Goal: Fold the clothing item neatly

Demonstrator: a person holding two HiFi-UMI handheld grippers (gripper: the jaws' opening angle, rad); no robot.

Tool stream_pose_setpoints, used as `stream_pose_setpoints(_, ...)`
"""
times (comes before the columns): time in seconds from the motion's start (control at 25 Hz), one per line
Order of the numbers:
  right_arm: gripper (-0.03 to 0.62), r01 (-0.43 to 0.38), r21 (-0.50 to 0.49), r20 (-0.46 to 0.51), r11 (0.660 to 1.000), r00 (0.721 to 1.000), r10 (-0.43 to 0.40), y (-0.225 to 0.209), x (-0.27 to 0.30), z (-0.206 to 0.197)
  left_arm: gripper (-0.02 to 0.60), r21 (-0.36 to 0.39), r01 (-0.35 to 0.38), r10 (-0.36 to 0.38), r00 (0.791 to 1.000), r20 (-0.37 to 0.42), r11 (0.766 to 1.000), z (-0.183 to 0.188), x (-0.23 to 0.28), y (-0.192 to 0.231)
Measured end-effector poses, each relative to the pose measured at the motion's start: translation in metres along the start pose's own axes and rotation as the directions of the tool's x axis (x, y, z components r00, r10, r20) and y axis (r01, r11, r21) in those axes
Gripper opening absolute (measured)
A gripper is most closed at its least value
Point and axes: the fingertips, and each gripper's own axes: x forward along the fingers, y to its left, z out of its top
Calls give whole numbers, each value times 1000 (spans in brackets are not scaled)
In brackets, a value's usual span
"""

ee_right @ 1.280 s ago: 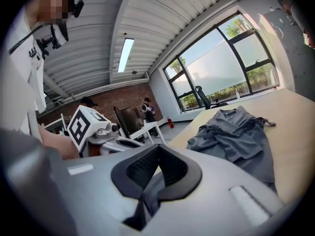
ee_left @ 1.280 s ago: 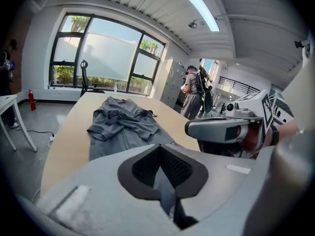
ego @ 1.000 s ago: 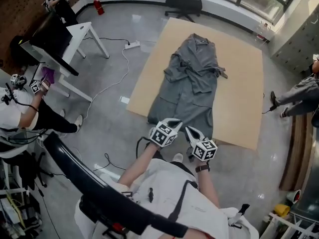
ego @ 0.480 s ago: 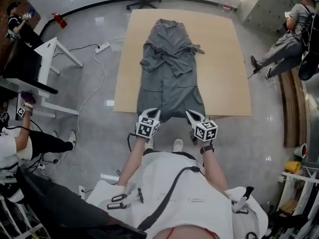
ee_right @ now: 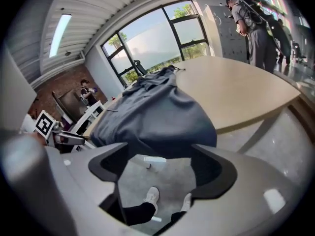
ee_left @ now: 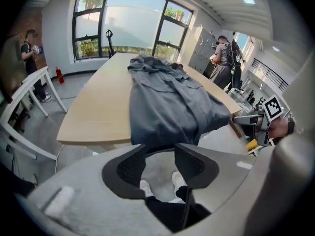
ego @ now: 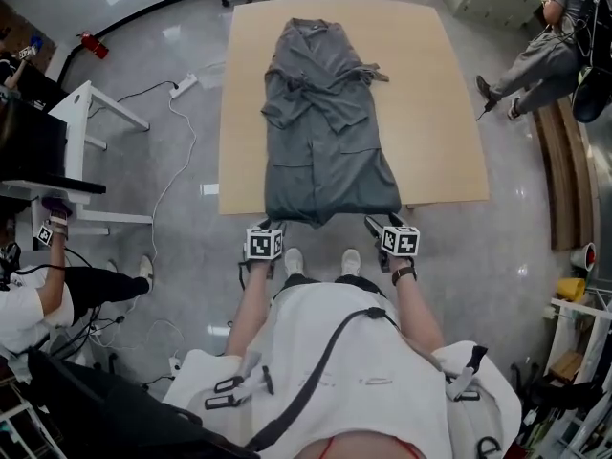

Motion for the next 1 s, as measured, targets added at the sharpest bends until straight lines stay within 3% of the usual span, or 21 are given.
stream_pose_setpoints(0.08, 517, 44, 35, -34, 998, 998, -43, -16, 5, -15, 229, -38, 34, -37, 997, -65, 999, -20, 15, 8)
stream_pose_setpoints(0.12, 531, 47, 50, -45, 998, 998, -45, -22, 9, -19, 247, -53, 46, -51, 994, -92, 998, -26, 21, 11)
stream_pose_setpoints(0.24, 537, 23, 69, -72, 997, 997, -18, -34, 22, -20, 267, -94, 64, -73, 992, -102, 994, -32, 36, 20)
stream_pose_setpoints(0.4, 534, -37, 39, -65, 999, 997, 39, -31, 42, -10, 268, -113, 58, -56, 998, 25, 992, -5, 44, 21)
stream_pose_setpoints(0.56, 493, -76, 42, -70, 996, 994, 78, -13, 56, -4, 264, -207, 61, -48, 996, 70, 976, -2, 51, 17)
stream_pose_setpoints(0.68, 382, -114, 55, -99, 992, 988, 119, 8, 64, -7, 240, -212, 63, -51, 997, 61, 975, -2, 51, 11)
stream_pose_setpoints(0.76, 316, -147, 76, -117, 986, 981, 155, 23, 69, -12, 167, -182, 54, -49, 998, 35, 982, -2, 51, 4)
stream_pose_setpoints(0.8, 284, -156, 87, -126, 984, 978, 167, 30, 70, -14, 97, -167, 51, -48, 999, 24, 985, -2, 51, 1)
stream_pose_setpoints(0.88, 222, -176, 102, -139, 979, 972, 189, 45, 71, -17, 52, -148, 63, -61, 998, 16, 987, 1, 51, -9)
stream_pose_setpoints(1.0, 42, -208, 85, -131, 975, 967, 218, 62, 69, -17, 40, -147, 129, -125, 991, 36, 981, 7, 49, -30)
